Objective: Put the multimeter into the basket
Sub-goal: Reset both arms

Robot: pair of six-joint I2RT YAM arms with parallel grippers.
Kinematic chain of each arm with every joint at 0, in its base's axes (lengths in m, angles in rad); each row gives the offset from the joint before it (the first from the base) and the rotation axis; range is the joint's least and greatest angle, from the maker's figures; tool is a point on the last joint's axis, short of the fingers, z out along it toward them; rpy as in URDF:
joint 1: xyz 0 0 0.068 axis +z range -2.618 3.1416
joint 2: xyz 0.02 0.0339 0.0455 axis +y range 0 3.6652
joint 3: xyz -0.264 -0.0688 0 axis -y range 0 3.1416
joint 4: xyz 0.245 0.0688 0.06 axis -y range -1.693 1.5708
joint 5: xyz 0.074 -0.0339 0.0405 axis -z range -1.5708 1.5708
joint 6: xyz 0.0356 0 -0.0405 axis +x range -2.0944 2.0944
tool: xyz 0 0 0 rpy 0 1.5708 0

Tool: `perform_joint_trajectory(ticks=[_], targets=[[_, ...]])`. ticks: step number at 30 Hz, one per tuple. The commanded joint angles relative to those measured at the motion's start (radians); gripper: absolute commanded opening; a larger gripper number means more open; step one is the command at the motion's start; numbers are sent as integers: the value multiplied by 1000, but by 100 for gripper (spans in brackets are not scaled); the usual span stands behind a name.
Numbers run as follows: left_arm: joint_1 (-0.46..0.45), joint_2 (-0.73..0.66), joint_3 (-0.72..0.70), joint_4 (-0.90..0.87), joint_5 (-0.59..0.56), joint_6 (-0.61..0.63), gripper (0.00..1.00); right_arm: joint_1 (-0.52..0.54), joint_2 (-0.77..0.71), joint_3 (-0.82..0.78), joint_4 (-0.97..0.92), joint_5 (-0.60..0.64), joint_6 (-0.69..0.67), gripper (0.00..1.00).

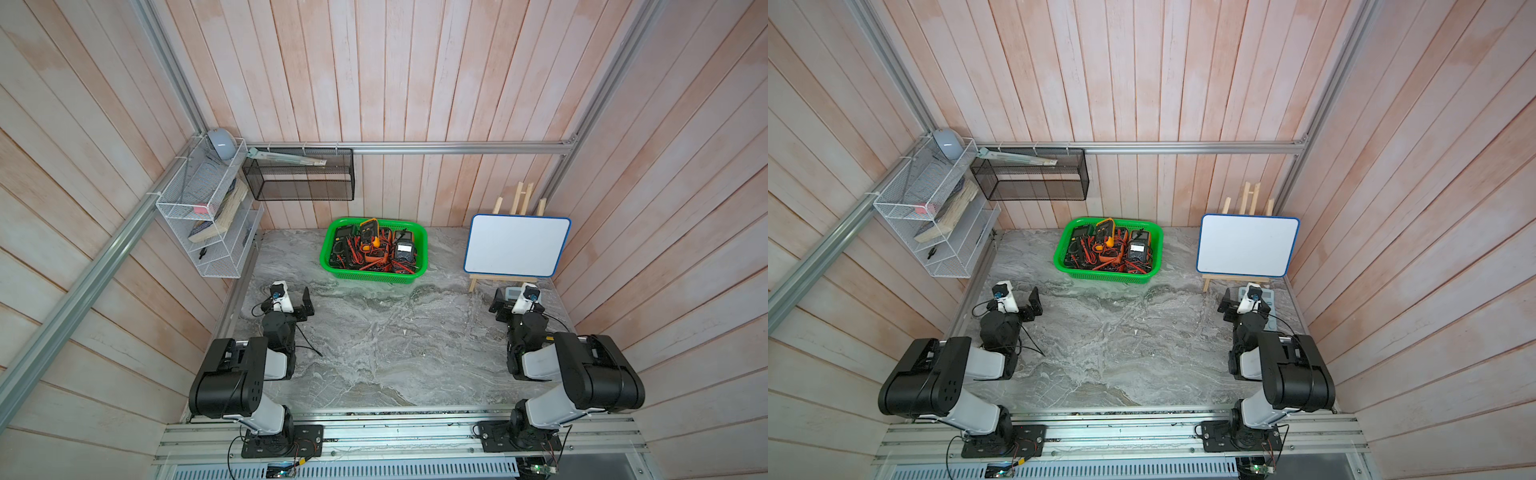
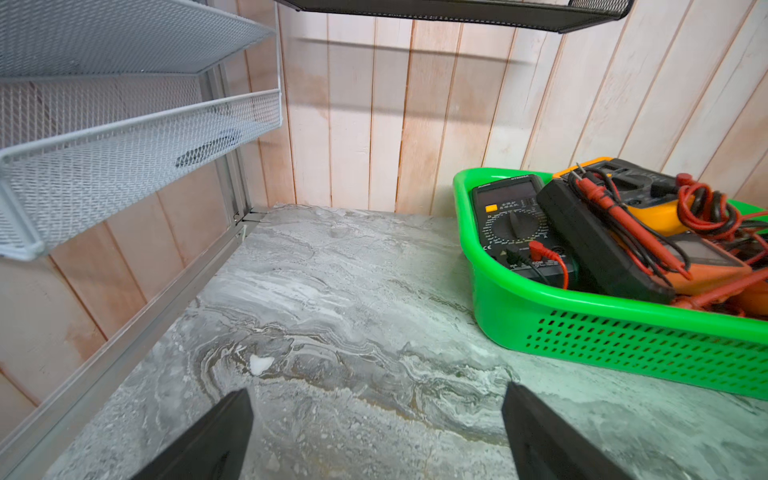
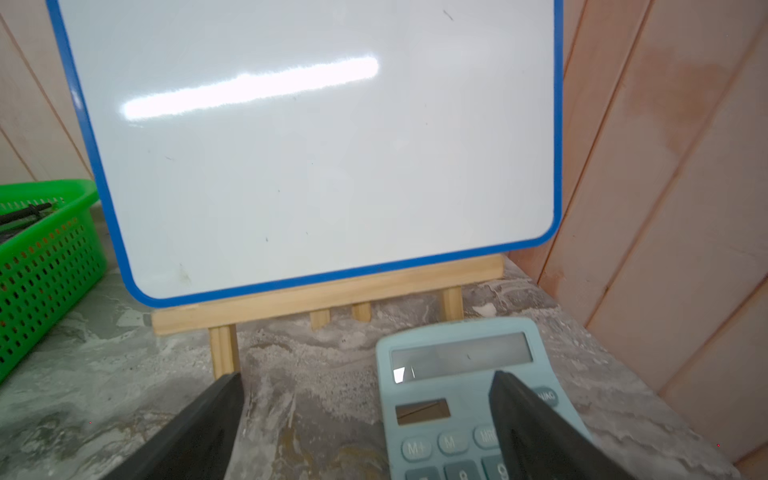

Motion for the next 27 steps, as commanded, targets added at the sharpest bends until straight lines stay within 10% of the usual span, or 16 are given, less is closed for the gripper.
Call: perform_joint_trajectory(ticks=[1, 27], targets=[[4, 6, 16, -32, 22, 15, 100, 3, 11, 0, 15, -30, -21, 98], [1, 2, 13, -28, 21, 17, 100, 7, 16, 3, 13, -33, -27, 98]])
